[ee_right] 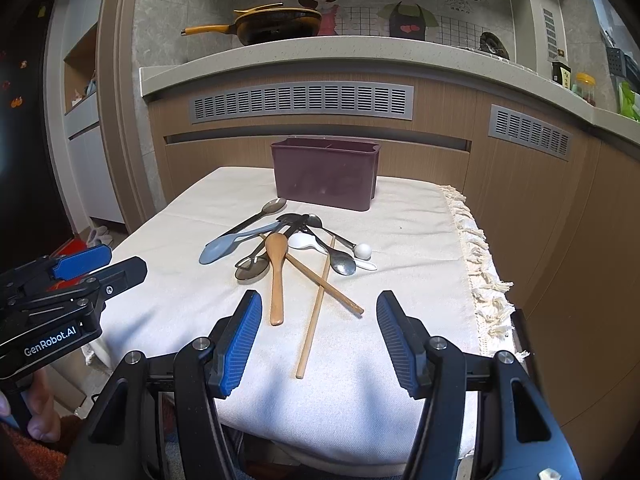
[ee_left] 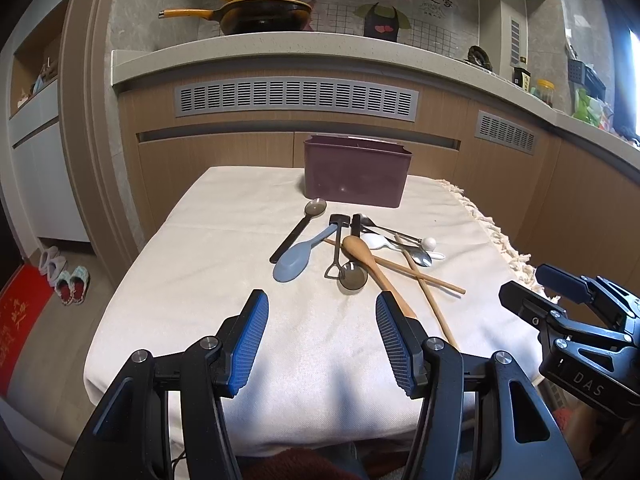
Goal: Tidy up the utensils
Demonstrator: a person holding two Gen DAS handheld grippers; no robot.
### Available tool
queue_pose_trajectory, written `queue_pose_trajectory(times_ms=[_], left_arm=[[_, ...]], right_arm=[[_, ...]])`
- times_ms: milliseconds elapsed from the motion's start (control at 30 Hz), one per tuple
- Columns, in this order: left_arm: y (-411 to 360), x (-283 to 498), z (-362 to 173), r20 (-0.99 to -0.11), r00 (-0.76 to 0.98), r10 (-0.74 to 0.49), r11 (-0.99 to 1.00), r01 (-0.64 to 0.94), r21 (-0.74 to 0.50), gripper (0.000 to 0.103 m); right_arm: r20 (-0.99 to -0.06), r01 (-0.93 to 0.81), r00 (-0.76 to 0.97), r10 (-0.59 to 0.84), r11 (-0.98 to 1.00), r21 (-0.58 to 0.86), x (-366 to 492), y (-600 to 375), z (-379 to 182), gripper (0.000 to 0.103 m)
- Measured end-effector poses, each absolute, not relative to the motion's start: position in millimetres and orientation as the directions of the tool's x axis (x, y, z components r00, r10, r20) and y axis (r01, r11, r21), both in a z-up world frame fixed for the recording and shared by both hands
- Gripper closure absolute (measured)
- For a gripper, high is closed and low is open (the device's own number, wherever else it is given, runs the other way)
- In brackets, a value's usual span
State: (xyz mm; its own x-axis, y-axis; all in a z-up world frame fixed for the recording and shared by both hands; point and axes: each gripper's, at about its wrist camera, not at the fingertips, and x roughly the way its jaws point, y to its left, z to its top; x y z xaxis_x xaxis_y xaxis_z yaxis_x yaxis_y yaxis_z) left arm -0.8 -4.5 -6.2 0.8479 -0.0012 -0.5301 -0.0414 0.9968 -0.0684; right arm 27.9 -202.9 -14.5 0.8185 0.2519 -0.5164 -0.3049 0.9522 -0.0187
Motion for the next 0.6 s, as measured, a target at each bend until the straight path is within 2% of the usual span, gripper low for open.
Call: queue_pose_trajectory(times_ms=[600], left_arm=[[-6.6, -2.8, -5.9, -0.535, 0.845, -0.001, 0.997, -0.043, -0.068, 0.046]], right_arm=[[-0.521, -0.305, 0.815, 0.252, 0.952, -0.017, 29.4, -203.0, -16.8, 0.046]])
